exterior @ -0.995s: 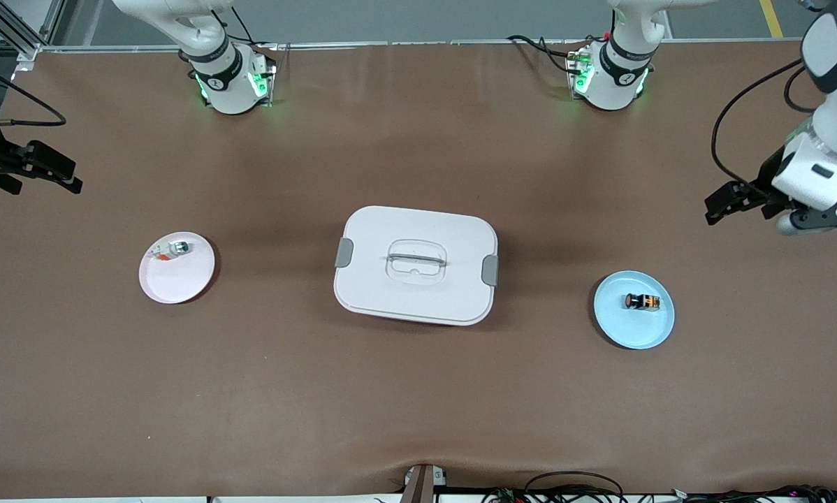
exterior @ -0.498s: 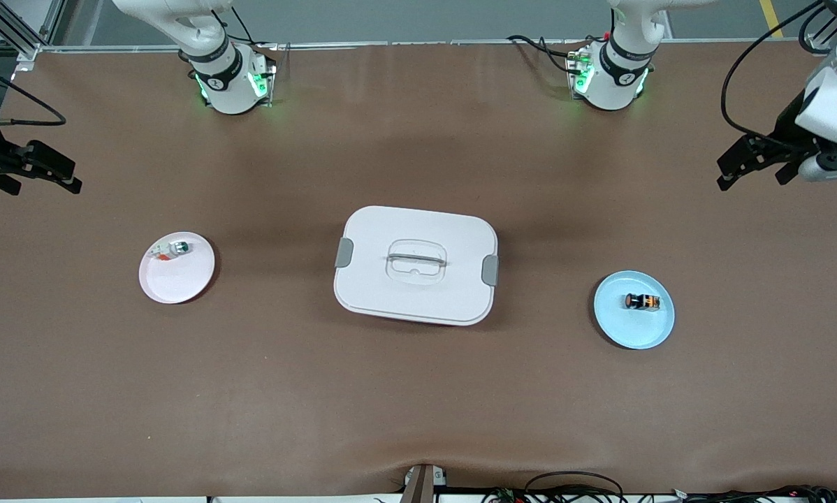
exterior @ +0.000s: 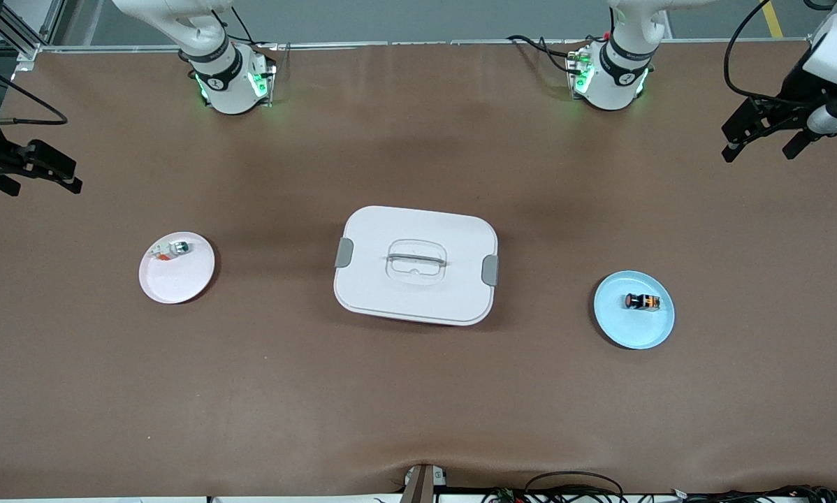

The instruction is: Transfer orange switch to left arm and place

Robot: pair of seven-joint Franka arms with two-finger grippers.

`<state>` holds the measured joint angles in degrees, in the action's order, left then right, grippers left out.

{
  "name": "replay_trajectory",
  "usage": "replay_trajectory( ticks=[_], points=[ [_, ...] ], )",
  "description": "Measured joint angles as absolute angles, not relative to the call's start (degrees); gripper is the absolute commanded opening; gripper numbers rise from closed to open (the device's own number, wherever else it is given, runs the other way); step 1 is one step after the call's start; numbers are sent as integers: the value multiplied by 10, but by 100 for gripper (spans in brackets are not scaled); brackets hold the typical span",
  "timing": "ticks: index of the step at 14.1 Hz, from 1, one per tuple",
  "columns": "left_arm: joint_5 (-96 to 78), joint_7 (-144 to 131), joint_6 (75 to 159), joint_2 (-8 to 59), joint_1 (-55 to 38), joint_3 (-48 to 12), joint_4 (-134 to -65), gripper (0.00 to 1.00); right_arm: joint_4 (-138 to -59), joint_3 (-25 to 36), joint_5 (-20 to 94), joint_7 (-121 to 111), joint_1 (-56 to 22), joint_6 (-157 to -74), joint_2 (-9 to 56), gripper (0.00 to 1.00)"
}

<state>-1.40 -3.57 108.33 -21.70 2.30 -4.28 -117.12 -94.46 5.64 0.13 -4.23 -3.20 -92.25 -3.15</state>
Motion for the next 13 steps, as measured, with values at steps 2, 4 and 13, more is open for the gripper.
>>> replay_trajectory(
  ticks=[2,4,13],
  points=[
    [-14,-32,1085,-222,23,-43,-1176,100,-945,56,1,-42,-37,-923,-32,100],
    [-14,-32,1084,-220,23,-43,-1168,100,-945,56,1,-42,-40,-923,-32,100],
    [-14,-32,939,-52,23,-43,-960,100,-945,56,1,-42,-41,-923,-33,100]
  ],
)
